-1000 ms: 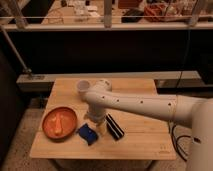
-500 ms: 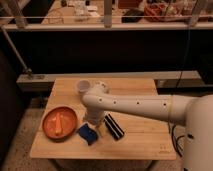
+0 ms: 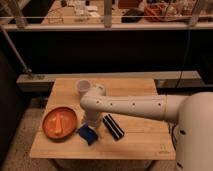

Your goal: Wipe the white sponge on the table

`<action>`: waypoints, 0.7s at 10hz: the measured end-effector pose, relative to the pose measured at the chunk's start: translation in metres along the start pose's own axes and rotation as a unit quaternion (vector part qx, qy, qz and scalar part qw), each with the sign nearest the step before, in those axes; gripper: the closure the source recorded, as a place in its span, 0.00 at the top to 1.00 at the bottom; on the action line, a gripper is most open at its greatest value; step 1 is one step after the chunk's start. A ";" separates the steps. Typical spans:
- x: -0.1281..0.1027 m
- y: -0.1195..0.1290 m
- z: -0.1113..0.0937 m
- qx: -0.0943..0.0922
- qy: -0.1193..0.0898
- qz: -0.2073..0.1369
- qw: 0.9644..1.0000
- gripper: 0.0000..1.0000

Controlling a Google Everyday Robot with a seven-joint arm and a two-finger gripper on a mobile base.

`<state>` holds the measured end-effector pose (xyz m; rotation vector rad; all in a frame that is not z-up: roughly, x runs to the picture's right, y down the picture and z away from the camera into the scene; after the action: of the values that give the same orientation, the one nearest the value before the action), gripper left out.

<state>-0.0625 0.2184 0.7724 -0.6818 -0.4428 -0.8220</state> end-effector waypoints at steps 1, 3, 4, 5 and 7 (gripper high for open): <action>0.000 -0.002 0.006 -0.004 0.001 -0.008 1.000 0.80; -0.001 -0.005 0.016 -0.007 0.002 -0.020 1.000 0.80; -0.001 -0.005 0.017 -0.008 0.003 -0.023 1.000 0.80; -0.001 -0.005 0.019 -0.010 0.005 -0.026 1.000 0.80; -0.001 -0.005 0.024 -0.012 0.006 -0.033 0.999 0.74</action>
<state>-0.0690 0.2336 0.7909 -0.6874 -0.4472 -0.8950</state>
